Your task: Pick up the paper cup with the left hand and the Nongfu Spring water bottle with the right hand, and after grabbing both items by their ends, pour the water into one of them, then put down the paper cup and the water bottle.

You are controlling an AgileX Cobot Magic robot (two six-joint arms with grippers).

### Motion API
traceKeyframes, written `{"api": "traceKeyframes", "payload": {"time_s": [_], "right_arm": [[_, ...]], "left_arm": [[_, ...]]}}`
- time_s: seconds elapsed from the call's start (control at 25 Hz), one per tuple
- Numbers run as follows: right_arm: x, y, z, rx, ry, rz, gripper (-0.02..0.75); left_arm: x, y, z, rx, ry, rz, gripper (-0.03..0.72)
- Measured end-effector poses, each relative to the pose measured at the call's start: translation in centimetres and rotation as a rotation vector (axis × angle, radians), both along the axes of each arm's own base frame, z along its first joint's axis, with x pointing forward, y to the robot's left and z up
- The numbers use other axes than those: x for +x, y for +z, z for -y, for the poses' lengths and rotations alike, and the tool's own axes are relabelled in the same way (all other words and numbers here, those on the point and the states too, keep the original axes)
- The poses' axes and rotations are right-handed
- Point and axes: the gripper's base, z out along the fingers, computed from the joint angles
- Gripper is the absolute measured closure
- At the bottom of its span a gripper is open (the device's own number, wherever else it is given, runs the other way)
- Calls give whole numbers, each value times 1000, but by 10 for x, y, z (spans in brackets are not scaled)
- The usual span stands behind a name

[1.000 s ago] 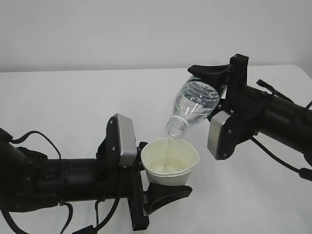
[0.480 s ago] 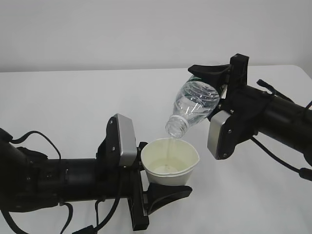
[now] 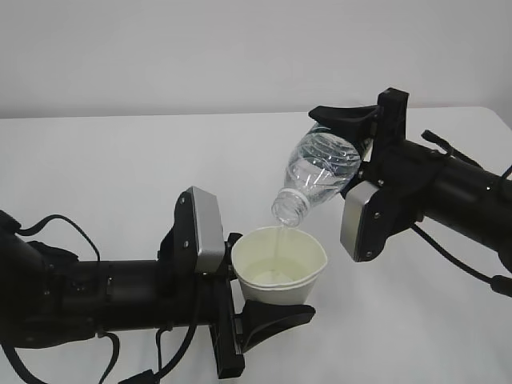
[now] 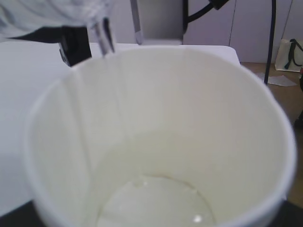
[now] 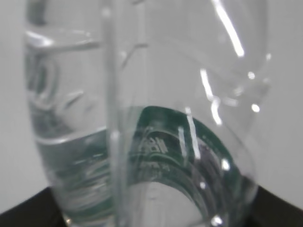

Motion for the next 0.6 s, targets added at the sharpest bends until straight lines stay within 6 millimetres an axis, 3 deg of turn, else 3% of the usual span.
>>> {"api": "traceKeyframes", "payload": {"time_s": [0.6], "right_arm": [[0, 0, 0, -3, 0, 4, 281]], "left_arm": [[0, 0, 0, 0, 0, 0, 229]]}}
